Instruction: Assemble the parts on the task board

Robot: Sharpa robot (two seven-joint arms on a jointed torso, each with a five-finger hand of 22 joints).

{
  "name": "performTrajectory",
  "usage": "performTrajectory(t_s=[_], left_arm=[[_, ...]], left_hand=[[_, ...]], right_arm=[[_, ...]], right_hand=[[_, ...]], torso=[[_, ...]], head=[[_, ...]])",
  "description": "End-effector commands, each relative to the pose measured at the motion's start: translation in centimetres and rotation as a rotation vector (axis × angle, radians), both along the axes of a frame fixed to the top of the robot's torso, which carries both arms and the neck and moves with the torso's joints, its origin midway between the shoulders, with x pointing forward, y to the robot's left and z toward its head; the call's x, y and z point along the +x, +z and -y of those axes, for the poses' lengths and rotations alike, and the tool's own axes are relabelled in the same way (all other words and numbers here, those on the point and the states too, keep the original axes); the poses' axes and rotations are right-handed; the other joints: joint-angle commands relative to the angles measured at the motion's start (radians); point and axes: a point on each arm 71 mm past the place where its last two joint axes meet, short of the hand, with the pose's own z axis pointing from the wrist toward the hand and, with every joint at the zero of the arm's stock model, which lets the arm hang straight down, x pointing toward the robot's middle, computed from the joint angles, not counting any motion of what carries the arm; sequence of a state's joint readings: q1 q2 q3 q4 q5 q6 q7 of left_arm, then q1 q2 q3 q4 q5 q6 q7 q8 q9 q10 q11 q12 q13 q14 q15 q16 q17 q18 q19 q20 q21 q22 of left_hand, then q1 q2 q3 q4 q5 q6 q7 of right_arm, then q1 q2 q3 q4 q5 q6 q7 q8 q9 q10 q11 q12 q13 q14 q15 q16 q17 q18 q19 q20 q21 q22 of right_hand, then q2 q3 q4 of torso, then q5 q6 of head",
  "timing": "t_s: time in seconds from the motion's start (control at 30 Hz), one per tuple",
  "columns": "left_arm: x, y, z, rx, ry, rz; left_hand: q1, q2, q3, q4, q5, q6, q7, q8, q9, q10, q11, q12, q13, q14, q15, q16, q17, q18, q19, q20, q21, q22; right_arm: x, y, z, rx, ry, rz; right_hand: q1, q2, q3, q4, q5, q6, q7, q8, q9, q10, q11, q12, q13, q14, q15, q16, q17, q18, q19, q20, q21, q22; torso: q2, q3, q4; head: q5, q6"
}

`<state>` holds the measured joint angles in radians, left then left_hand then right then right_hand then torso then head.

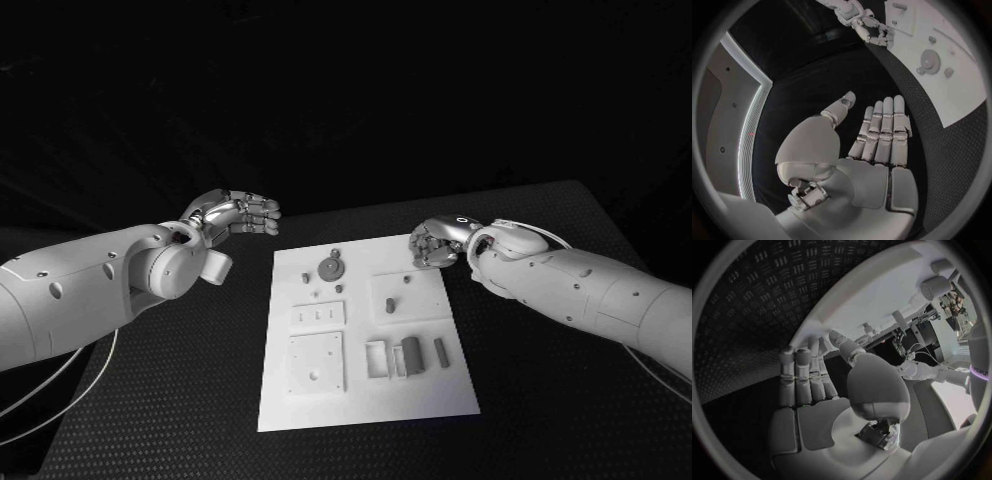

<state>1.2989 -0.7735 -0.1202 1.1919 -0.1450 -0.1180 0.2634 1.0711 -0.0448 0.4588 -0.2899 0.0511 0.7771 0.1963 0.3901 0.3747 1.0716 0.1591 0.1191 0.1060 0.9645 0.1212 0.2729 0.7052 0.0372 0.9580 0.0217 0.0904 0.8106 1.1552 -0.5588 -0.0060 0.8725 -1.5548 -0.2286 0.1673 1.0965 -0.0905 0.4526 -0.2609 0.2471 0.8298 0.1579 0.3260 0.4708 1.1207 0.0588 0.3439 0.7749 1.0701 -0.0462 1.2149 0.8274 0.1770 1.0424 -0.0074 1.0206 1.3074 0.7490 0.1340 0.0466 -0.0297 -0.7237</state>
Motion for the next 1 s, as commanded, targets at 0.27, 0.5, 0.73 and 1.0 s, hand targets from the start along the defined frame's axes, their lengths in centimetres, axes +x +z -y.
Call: performTrajectory(t_s=[0.27,0.5,0.73,1.0], left_arm=[[-0.03,0.1,0.15,-0.002,-0.012,0.005],[-0.03,0.1,0.16,-0.002,-0.012,0.005],[-0.04,0.1,0.14,-0.002,-0.013,0.005],[-0.03,0.1,0.09,-0.001,-0.011,0.005]], left_hand=[[-0.009,-0.002,-0.005,-0.001,0.0,-0.005,0.005,-0.003,-0.001,-0.001,0.004,-0.006,-0.001,0.002,0.003,-0.007,0.002,0.02,0.001,0.002,-0.006,0.002],[-0.009,-0.002,-0.005,-0.001,0.0,-0.005,0.005,-0.003,-0.001,-0.001,0.004,-0.006,-0.001,0.002,0.003,-0.007,0.002,0.021,0.001,0.002,-0.006,0.002],[-0.009,-0.002,-0.005,-0.001,0.0,-0.005,0.005,-0.003,-0.001,-0.001,0.004,-0.006,-0.001,0.002,0.003,-0.008,0.002,0.021,0.001,0.002,-0.007,0.002],[-0.009,-0.001,-0.004,-0.001,0.0,-0.005,0.005,-0.003,-0.001,-0.001,0.004,-0.006,-0.001,0.002,0.003,-0.008,0.003,0.021,0.001,0.002,-0.007,0.002]], right_arm=[[-0.1,-0.39,0.25,-0.023,-0.006,-0.008],[-0.1,-0.37,0.2,-0.022,-0.004,-0.005],[-0.05,-0.3,0.1,-0.025,-0.009,0.009],[-0.03,-0.22,0.18,-0.048,-0.014,0.033]], right_hand=[[-0.001,0.011,0.004,-0.001,-0.002,0.021,0.006,0.007,0.002,0.013,-0.002,0.002,0.009,0.007,-0.004,0.007,-0.001,0.085,0.008,-0.005,0.007,0.016],[0.001,0.017,0.006,-0.003,-0.002,0.027,0.004,0.009,0.003,0.018,-0.004,0.002,0.016,0.008,-0.006,0.007,-0.002,0.085,0.009,-0.006,0.008,0.017],[0.0,0.048,0.009,-0.011,-0.002,0.064,-0.009,0.023,0.015,0.045,-0.016,0.003,0.039,0.017,-0.016,0.009,-0.003,0.085,0.014,-0.009,0.013,0.017],[-0.004,0.087,0.016,-0.019,-0.001,0.105,-0.026,0.036,0.028,0.087,-0.032,0.004,0.061,0.027,-0.03,0.01,-0.005,0.085,0.019,-0.013,0.019,0.018]], torso=[[0.0,0.0011,-0.0015],[0.0,0.001,-0.001],[0.0,0.0011,-0.0017],[0.0,0.0008,-0.0006]], head=[[0.0,-0.001],[0.0,-0.001],[-0.001,-0.002],[0.0,-0.002]])
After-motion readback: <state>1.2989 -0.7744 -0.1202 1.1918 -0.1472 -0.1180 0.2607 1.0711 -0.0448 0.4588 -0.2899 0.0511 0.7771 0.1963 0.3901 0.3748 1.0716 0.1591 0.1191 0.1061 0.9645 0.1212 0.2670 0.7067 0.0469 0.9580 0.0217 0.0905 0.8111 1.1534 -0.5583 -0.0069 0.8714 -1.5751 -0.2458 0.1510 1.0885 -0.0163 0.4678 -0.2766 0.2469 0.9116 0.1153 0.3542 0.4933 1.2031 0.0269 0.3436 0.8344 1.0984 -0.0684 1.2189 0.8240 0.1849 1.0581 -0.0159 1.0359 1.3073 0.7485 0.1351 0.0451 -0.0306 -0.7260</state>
